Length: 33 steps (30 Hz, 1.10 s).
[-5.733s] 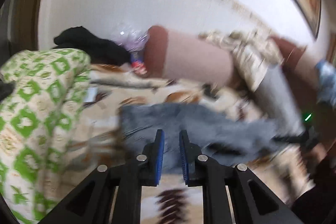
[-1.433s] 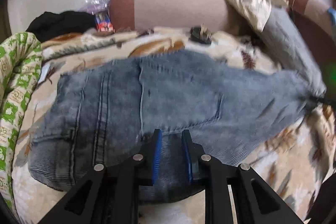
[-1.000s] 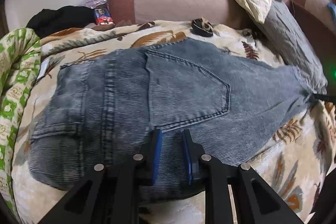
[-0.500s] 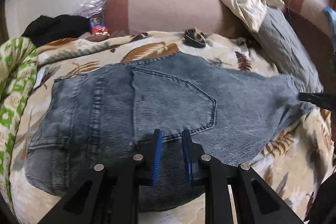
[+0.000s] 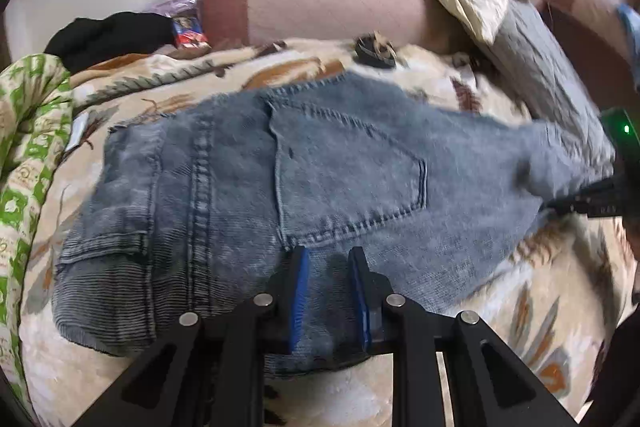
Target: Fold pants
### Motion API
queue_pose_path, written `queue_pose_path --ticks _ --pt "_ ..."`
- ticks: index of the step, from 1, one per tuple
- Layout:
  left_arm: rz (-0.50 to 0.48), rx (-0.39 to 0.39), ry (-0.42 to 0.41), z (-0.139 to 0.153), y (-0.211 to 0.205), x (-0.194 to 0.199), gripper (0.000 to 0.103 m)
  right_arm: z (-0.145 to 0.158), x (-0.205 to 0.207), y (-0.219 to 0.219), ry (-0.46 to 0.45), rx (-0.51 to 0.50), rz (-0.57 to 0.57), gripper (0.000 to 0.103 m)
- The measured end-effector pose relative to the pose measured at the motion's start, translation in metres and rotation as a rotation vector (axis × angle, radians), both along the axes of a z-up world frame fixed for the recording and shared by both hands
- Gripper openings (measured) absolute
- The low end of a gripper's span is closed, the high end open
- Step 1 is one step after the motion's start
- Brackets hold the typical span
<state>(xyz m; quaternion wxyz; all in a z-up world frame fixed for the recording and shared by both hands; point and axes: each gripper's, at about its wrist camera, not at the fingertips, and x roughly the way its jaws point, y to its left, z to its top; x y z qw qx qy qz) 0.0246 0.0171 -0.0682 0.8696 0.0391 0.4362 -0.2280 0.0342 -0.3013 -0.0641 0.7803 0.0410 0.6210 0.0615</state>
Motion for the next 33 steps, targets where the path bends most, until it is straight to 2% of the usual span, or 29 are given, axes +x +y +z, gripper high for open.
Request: queue_pose_path --ticks 2,4,5,6,9,12,16,19,22,27,28,29,30,31,33 --pt "-0.002 -0.087 -0.041 0.014 0.0 0.002 0.023 0.016 0.009 -0.001 -0.035 0.071 -0.015 0.009" --pt "-0.017 -0.139 -0.064 0.022 -0.005 0.002 0.023 0.042 0.02 0.001 -0.153 0.14 -0.008 0.021" --pt "-0.033 -0.157 -0.072 0.025 -0.011 0.003 0.023 0.051 0.028 0.004 -0.201 0.16 -0.004 0.04" --pt "-0.051 -0.165 -0.075 0.026 -0.02 0.003 0.023 0.059 0.038 0.008 -0.241 0.177 0.002 0.054" --pt "-0.11 -0.148 -0.044 0.019 -0.041 0.003 0.023 0.06 0.088 0.029 -0.281 0.232 0.06 0.055" --pt "-0.138 -0.121 -0.012 0.011 -0.049 0.003 0.023 0.042 0.14 0.056 -0.246 0.254 0.11 0.055" --pt "-0.128 -0.096 0.036 0.001 -0.047 0.01 0.023 0.009 0.182 0.068 -0.18 0.407 0.13 0.055" --pt "-0.103 -0.104 0.064 -0.006 -0.039 0.016 0.023 -0.005 0.196 0.063 -0.134 0.468 0.11 0.055" --pt "-0.1 -0.122 0.078 -0.011 -0.037 0.018 0.023 -0.025 0.209 0.06 -0.041 0.546 0.126 0.055" --pt "-0.111 -0.086 0.072 -0.018 -0.043 0.02 0.023 -0.032 0.216 0.058 0.007 0.682 0.162 0.055" --pt "-0.109 -0.088 0.074 -0.019 -0.042 0.021 0.023 -0.031 0.216 0.062 0.008 0.693 0.18 0.054" --pt "-0.107 -0.092 0.077 -0.02 -0.042 0.022 0.023 -0.03 0.216 0.067 0.002 0.692 0.197 0.043" --pt "-0.105 -0.095 0.079 -0.02 -0.042 0.022 0.023 -0.028 0.217 0.073 -0.003 0.691 0.215 0.018" --pt "-0.104 -0.096 0.08 -0.02 -0.041 0.023 0.023 -0.024 0.217 0.079 -0.015 0.677 0.225 0.007" --pt "-0.103 -0.091 0.077 -0.02 -0.042 0.023 0.023 -0.014 0.219 0.087 -0.055 0.641 0.221 0.004"
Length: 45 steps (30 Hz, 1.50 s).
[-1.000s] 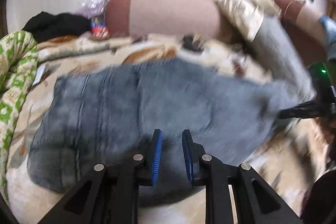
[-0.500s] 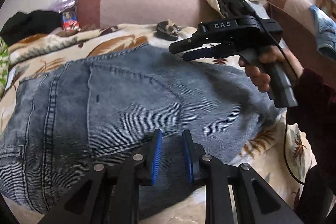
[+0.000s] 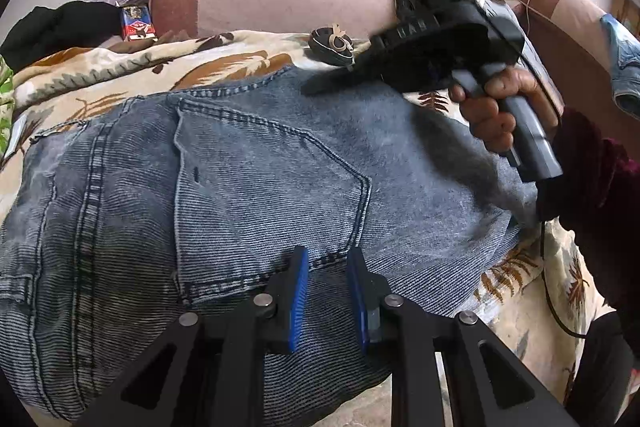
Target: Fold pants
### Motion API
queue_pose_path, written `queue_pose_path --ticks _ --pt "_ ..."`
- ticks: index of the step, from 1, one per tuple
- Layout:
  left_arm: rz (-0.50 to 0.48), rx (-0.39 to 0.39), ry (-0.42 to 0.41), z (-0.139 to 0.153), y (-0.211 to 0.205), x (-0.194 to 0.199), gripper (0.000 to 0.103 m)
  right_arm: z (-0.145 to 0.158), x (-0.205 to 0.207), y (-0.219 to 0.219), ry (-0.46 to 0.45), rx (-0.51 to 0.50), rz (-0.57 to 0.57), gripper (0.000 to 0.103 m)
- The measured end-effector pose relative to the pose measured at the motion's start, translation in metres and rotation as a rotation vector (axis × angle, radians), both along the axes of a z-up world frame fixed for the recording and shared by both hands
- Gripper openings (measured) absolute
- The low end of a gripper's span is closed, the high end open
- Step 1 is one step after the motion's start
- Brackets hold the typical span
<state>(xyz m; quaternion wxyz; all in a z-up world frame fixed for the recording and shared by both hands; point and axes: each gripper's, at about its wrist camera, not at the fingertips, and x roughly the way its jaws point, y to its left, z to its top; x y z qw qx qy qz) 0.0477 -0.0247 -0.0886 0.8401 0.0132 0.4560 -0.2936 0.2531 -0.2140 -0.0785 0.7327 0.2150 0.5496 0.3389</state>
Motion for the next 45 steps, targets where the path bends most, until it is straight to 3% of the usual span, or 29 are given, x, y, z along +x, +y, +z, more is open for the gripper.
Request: queue_pose_path --ticks 3,5,10,14,19,25,29,33,38,41,45 --pt "-0.002 0.01 -0.01 0.001 -0.001 -0.002 0.023 0.018 0.001 0.011 -0.068 -0.061 -0.022 0.002" --pt "-0.004 0.021 -0.022 0.003 -0.002 -0.004 0.023 0.023 0.001 0.017 -0.114 -0.16 -0.046 0.002" --pt "0.01 0.043 -0.041 0.007 -0.001 -0.008 0.023 0.004 0.005 0.019 -0.109 -0.277 -0.106 0.001" --pt "0.082 0.053 -0.13 0.024 0.011 -0.012 0.023 0.005 0.001 0.013 -0.139 -0.258 -0.159 0.001" --pt "0.111 0.089 -0.052 0.008 0.018 -0.001 0.023 0.035 -0.01 0.003 -0.205 -0.092 -0.204 0.001" --pt "0.103 0.122 -0.066 0.006 0.012 -0.002 0.023 -0.005 0.0 0.011 -0.143 -0.275 -0.242 0.001" --pt "0.112 0.098 -0.062 0.007 0.015 -0.004 0.023 -0.011 0.002 0.011 -0.111 -0.27 -0.272 0.004" --pt "0.116 0.105 -0.067 0.008 0.017 0.001 0.023 0.019 -0.022 -0.026 -0.168 -0.186 -0.337 0.02" --pt "0.138 0.134 -0.09 0.011 0.019 0.001 0.023 0.053 -0.078 -0.097 -0.201 -0.243 -0.429 0.029" --pt "0.148 0.132 -0.085 0.008 0.021 0.002 0.023 0.048 -0.115 -0.139 -0.152 -0.281 -0.471 0.037" --pt "0.135 0.174 -0.106 0.005 0.016 0.0 0.023 0.012 -0.144 -0.182 -0.049 -0.315 -0.597 0.037"
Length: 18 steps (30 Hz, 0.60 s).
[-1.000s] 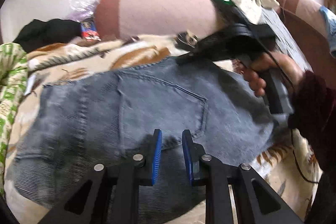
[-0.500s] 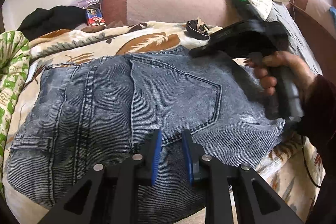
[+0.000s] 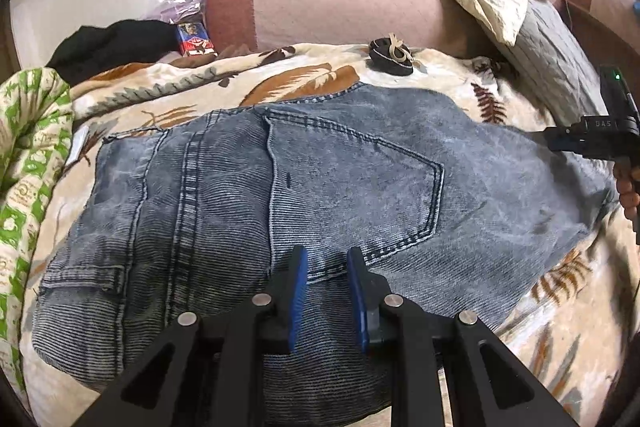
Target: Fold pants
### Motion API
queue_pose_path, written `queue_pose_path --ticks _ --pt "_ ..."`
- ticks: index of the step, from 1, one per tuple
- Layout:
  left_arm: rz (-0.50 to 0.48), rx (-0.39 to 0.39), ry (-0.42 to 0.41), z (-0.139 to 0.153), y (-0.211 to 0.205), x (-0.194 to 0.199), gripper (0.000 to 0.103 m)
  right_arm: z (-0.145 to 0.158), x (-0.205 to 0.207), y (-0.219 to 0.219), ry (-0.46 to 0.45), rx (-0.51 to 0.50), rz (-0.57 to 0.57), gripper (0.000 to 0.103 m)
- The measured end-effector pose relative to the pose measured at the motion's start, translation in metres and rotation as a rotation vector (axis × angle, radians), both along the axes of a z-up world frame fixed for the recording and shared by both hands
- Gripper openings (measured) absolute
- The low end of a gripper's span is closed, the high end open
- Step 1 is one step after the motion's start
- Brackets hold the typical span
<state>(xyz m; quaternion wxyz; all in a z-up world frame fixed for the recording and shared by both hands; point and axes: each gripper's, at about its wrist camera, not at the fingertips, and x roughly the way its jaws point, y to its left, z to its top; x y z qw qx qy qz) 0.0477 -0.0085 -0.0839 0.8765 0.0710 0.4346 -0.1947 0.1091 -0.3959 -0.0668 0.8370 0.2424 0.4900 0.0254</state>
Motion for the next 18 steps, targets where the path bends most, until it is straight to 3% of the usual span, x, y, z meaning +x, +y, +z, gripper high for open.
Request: queue_pose_path --ticks 4,5,6,7,11,16,18 --pt "-0.019 0.04 -0.014 -0.003 -0.003 -0.003 0.024 -0.017 -0.004 -0.024 -0.016 0.054 -0.078 0.035" --pt "-0.023 0.048 -0.017 -0.004 -0.003 -0.004 0.025 -0.017 -0.002 -0.026 -0.015 0.035 -0.096 0.028" --pt "-0.028 0.054 -0.018 -0.004 -0.002 -0.004 0.025 -0.019 0.001 -0.029 0.005 -0.012 -0.135 0.009" --pt "-0.032 0.058 -0.019 -0.005 -0.002 -0.004 0.024 -0.022 0.003 -0.03 0.019 -0.039 -0.151 0.0" --pt "-0.031 0.067 -0.019 -0.007 -0.001 -0.004 0.024 -0.028 -0.002 -0.047 0.008 0.084 -0.174 0.0" --pt "0.007 -0.016 -0.021 0.003 0.009 -0.004 0.025 0.018 -0.032 -0.039 -0.092 0.04 -0.159 0.007" --pt "0.02 -0.06 -0.041 0.012 0.015 -0.006 0.025 0.039 -0.057 -0.044 -0.152 0.073 -0.205 0.019"
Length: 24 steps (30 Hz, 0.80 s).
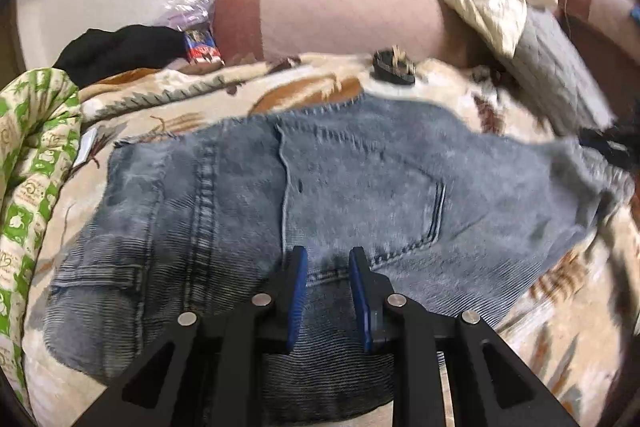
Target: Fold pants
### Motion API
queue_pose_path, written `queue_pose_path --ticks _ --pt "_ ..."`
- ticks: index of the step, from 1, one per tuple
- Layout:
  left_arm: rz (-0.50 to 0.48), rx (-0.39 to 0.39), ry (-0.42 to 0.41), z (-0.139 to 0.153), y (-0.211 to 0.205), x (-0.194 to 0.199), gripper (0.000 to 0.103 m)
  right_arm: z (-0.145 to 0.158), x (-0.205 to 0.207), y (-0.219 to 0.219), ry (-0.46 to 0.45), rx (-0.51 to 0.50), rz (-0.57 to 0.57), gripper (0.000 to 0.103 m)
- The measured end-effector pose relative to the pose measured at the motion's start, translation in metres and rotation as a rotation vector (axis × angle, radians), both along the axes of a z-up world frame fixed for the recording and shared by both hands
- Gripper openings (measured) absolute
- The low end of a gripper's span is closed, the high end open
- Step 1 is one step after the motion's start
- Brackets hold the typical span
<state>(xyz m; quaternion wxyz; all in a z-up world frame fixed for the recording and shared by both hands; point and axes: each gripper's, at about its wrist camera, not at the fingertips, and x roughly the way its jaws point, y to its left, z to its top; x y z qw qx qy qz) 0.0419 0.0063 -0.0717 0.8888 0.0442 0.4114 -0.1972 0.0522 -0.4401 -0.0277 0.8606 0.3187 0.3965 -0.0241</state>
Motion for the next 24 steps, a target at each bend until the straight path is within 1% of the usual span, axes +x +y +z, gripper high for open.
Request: queue_pose_path --ticks 1,3,4,5,7,8,10,11,13,14,17,19,21,22,24 --pt "0.001 -0.016 -0.012 0.004 0.001 -0.001 0.025 0.01 -0.018 -0.004 -0.036 0.021 -0.028 0.022" --pt "-0.009 -0.052 -0.053 0.015 0.001 -0.006 0.026 0.024 -0.056 -0.009 -0.098 0.037 -0.084 0.035" --pt "-0.018 -0.059 -0.068 0.018 -0.001 -0.008 0.026 0.028 -0.071 -0.011 -0.111 0.038 -0.108 0.037" --pt "-0.036 -0.065 -0.087 0.022 -0.006 -0.012 0.026 0.029 -0.088 -0.015 -0.123 0.049 -0.137 0.041" --pt "-0.063 -0.073 -0.108 0.026 -0.017 -0.018 0.026 0.024 -0.118 -0.024 -0.142 0.101 -0.188 0.044" --pt "-0.076 -0.077 -0.11 0.027 -0.023 -0.02 0.027 0.015 -0.127 -0.026 -0.126 0.13 -0.201 0.046" --pt "-0.111 -0.079 -0.105 0.027 -0.037 -0.024 0.027 -0.001 -0.13 -0.031 -0.059 0.181 -0.205 0.047" --pt "-0.121 -0.069 -0.107 0.027 -0.045 -0.026 0.027 -0.009 -0.131 -0.035 -0.035 0.225 -0.214 0.047" --pt "-0.135 -0.053 -0.109 0.026 -0.056 -0.03 0.027 -0.017 -0.133 -0.042 -0.026 0.31 -0.232 0.047" --pt "-0.142 -0.054 -0.108 0.026 -0.06 -0.033 0.027 -0.021 -0.135 -0.043 -0.013 0.334 -0.233 0.051" --pt "-0.166 -0.06 -0.097 0.024 -0.066 -0.037 0.028 -0.029 -0.133 -0.043 0.018 0.35 -0.259 0.054" --pt "-0.177 -0.052 -0.094 0.021 -0.071 -0.041 0.028 -0.036 -0.132 -0.044 0.042 0.371 -0.278 0.058" --pt "-0.186 -0.046 -0.09 0.019 -0.073 -0.043 0.028 -0.043 -0.133 -0.046 0.063 0.414 -0.3 0.058" --pt "-0.188 -0.047 -0.086 0.018 -0.073 -0.043 0.029 -0.044 -0.135 -0.048 0.064 0.42 -0.31 0.058" --pt "-0.189 -0.05 -0.083 0.018 -0.073 -0.043 0.029 -0.043 -0.131 -0.046 0.069 0.389 -0.323 0.059"
